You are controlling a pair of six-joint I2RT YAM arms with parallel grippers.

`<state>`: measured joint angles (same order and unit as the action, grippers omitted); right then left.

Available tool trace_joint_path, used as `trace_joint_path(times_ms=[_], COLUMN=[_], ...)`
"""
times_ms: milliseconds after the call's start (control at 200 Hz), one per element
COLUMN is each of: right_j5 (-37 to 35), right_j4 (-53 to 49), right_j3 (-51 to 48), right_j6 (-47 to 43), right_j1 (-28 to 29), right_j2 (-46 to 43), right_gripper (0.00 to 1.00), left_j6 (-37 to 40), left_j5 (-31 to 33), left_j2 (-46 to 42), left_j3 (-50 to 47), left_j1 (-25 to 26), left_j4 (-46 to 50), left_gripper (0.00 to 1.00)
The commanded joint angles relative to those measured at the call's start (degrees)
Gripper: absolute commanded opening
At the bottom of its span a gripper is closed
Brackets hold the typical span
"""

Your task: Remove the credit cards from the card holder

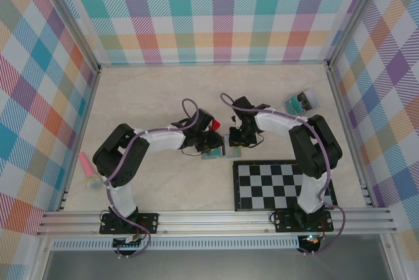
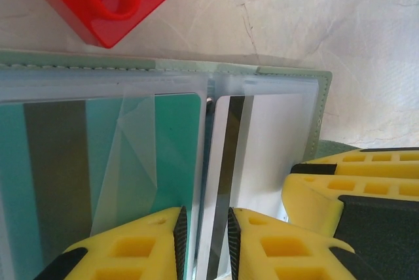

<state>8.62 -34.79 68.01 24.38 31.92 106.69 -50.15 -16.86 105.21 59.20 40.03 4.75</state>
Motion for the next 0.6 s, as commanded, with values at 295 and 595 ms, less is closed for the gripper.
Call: trace_joint_path(times_ms=[295, 595], right_j5=[1.4, 4.2], right_j4=[-1.7, -1.4], right_j3=[2.6, 2.7], right_j6=[-1.6, -2.7], right_j1=[0.0, -0.1], right_j2=[2.7, 4.2], right_gripper=[0.2, 0.19], left_j6=[-2.3, -5.0], left_j5=[-1.4, -4.7], left_j2=[1.8, 2.2], left_j3=[-0.1, -2.9], left_j1=[-0.6, -1.3], left_j4=[-0.5, -5.7], left_gripper=[0.25, 0.25])
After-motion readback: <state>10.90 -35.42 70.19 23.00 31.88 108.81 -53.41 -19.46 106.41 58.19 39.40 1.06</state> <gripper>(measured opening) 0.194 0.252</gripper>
